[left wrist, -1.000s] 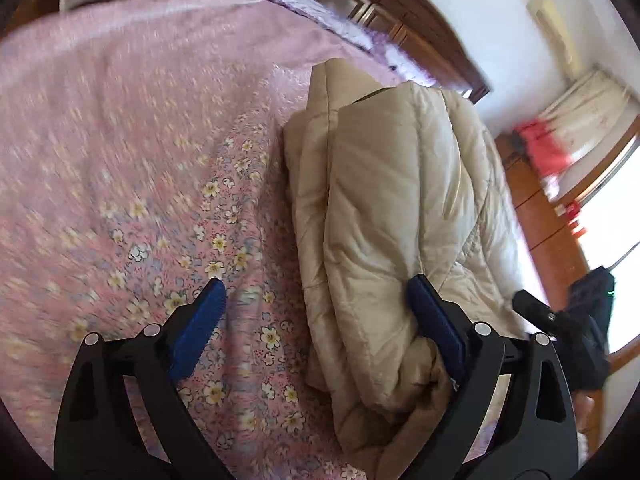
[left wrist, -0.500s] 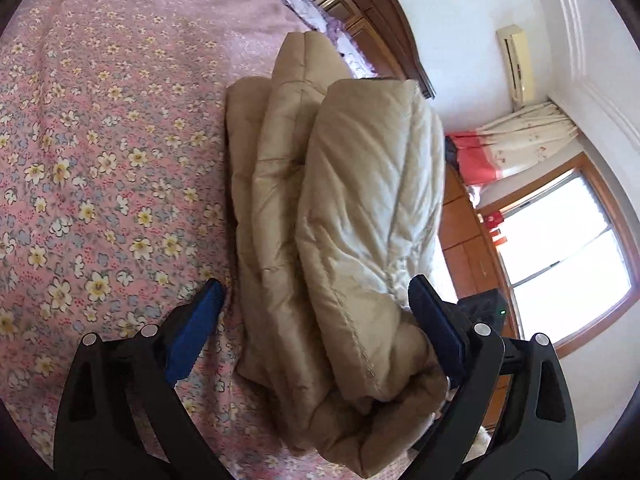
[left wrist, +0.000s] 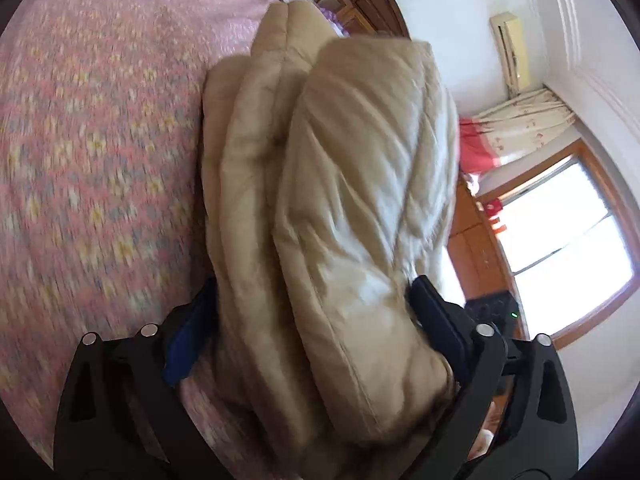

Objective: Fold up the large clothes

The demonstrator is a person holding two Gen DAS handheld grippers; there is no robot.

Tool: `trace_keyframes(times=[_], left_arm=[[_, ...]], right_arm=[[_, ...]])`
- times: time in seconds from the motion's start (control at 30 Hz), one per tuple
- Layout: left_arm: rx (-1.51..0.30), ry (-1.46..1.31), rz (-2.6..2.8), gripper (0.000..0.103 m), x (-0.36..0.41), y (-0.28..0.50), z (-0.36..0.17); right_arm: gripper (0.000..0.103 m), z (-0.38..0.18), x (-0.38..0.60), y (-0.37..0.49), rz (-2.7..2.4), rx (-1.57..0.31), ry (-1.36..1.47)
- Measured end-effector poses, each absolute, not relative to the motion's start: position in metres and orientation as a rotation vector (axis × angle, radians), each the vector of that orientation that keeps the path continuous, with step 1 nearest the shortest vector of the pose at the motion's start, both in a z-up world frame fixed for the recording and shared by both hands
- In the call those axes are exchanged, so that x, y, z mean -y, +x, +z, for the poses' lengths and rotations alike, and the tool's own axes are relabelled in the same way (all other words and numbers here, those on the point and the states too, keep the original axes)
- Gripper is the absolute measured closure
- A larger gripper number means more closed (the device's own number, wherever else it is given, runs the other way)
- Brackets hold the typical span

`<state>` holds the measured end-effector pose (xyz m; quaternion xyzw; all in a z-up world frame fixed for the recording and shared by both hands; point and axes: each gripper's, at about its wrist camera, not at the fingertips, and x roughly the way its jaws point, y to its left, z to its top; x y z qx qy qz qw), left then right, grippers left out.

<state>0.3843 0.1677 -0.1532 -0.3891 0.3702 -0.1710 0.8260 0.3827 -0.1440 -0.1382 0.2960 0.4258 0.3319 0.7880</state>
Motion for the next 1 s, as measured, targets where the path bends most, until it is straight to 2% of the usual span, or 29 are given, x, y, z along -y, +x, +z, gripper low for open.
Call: trace_keyframes(times=[0.17,0.23,0.33,0.53,0.8,1.0], left_arm=[[-0.758,-0.837,-0.369,0.014,-0.16,0.392,-0.158],[-0.745,-0.845,-0.371,0.026,-0.156,0.394,-0.159],[-0.727,-0.837,-0.373,0.037,-0.155,0.388,-0.158],[-0.692,-0.829,-0.391,0.049,-0.152,0.37,-0.154],[-0.674,-0.795,-0.431,0.054,-0.136,0.354,-0.12],[-0.675,-0.691,-0.466,0.054,-0.094,0.372,-0.061]], right_arm=[[0.037,-0.14,0.147,0.372,0.722,-0.886,0.664],[0.04,-0.14,0.147,0.372,0.727,-0.88,0.673],[0.042,-0.142,0.147,0.373,0.735,-0.875,0.674],[0.051,-0.138,0.145,0.371,0.754,-0.855,0.673],[0.056,-0.114,0.16,0.364,0.836,-0.76,0.639],[0.057,-0.083,0.193,0.368,0.842,-0.699,0.659]])
